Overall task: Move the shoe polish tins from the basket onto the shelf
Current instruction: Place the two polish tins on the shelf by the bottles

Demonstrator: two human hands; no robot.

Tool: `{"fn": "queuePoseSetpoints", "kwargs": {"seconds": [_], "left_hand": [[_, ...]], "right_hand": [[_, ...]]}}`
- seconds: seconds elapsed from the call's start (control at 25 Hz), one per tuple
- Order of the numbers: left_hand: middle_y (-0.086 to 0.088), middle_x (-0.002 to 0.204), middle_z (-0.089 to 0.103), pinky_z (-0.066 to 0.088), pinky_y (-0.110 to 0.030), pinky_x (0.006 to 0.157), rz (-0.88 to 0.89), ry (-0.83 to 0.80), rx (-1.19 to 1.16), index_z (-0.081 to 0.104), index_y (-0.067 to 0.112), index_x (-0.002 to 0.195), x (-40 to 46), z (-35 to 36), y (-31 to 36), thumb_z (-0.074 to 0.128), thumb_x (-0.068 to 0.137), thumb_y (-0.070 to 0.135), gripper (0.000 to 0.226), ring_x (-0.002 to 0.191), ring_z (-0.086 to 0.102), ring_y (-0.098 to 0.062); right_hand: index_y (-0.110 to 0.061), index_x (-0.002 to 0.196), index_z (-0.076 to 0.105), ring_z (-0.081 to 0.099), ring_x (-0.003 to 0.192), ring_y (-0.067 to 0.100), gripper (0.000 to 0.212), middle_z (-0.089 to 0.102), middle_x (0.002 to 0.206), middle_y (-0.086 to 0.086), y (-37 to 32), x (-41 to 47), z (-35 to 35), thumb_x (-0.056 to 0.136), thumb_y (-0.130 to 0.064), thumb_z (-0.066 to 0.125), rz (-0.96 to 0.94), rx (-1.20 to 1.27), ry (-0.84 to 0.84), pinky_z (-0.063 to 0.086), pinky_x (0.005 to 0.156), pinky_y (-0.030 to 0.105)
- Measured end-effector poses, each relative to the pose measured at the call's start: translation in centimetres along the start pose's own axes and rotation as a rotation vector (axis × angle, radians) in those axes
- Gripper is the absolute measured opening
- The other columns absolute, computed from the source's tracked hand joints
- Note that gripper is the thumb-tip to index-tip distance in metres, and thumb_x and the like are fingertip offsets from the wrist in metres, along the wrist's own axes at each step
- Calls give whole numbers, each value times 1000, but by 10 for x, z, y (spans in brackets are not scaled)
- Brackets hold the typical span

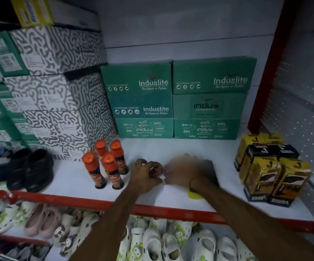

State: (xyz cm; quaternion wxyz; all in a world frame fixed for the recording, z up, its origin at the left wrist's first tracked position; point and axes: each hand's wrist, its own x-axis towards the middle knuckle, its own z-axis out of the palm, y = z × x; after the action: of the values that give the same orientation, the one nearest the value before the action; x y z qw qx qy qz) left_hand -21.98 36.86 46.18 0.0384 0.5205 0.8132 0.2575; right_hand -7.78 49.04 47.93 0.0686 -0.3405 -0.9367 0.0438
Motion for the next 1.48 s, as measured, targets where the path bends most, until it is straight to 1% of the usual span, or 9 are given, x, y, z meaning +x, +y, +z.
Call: {"fn": "queuePoseSetpoints", "kwargs": {"seconds": [0.12, 0.2, 0.32, 0.68, 1.04, 1.16, 1.24, 1.36, 1.48], "left_hand": [[-2, 113, 73, 45, -36, 96, 18, 22, -99, 70, 24, 115, 8, -1, -5, 78, 77, 25, 39, 107, 61, -29], [-4, 112, 69, 51, -32, 91, -94, 2, -221, 60, 15, 122, 12, -4, -5, 81, 75, 21, 52, 103, 65, -26], [-7, 124, 64, 50, -30, 91, -141, -101, -282, 41, 12, 136, 22, -4, -10, 79, 76, 15, 72, 109, 64, -25], [-8, 155, 41, 39, -37, 116, -144, -322, -278, 11, 11, 151, 35, -7, -22, 66, 82, -5, 89, 138, 45, -27], [-1, 163, 31, 31, -26, 112, -110, -393, -225, 3, 22, 155, 36, -5, -24, 56, 87, -5, 90, 145, 38, -26], [-4, 166, 17, 25, -20, 110, -104, -414, -266, -7, 22, 158, 25, -10, -12, 50, 90, -6, 93, 149, 27, -23], [-8, 166, 13, 19, -11, 109, -53, -322, -327, -6, 17, 158, 8, -19, 1, 48, 93, -8, 88, 150, 20, -19], [-10, 159, 33, 30, -33, 120, 142, 34, -329, 26, 10, 153, -40, -33, 10, 47, 90, -10, 69, 145, 37, -26], [-1, 131, 54, 47, -28, 98, 198, 359, -384, 50, 16, 134, -115, -33, -12, 46, 90, -3, 48, 118, 57, -15]], "right_hand": [[-37, 110, 76, 60, 119, 29, 51, 77, 115, -5, 12, 3, -7, 65, -61, 81, 23, 133, -56, 46, 95, 39], [-31, 101, 78, 62, 113, 29, 49, 78, 106, -3, 14, 3, -8, 63, -63, 80, 41, 128, -14, 46, 91, 37], [-23, 88, 75, 61, 106, 29, 56, 76, 97, 3, 9, 6, -4, 67, -75, 71, 50, -2, 80, 43, 86, 38], [-21, 91, 76, 58, 105, 27, 67, 75, 97, 4, 10, 9, -1, 66, -83, 68, 77, -67, 108, 41, 88, 41], [-21, 91, 76, 58, 103, 27, 73, 76, 95, 4, 11, 9, 6, 63, -87, 64, 79, -96, 142, 40, 86, 40], [-23, 110, 72, 58, 110, 27, 81, 75, 108, 3, 8, 4, 4, 66, -89, 57, 81, -94, 168, 39, 91, 43], [-24, 126, 66, 58, 115, 28, 82, 73, 118, 2, 1, -6, 1, 72, -86, 53, 80, -50, 259, 39, 92, 45], [-24, 121, 68, 63, 107, 28, 60, 73, 111, -1, -25, -33, 2, 80, -67, 60, -66, 34, 493, 41, 85, 43], [-21, 109, 68, 60, 95, 26, 41, 70, 100, -2, -68, -71, 19, 81, -50, 66, -243, 159, 689, 42, 81, 43]]}}
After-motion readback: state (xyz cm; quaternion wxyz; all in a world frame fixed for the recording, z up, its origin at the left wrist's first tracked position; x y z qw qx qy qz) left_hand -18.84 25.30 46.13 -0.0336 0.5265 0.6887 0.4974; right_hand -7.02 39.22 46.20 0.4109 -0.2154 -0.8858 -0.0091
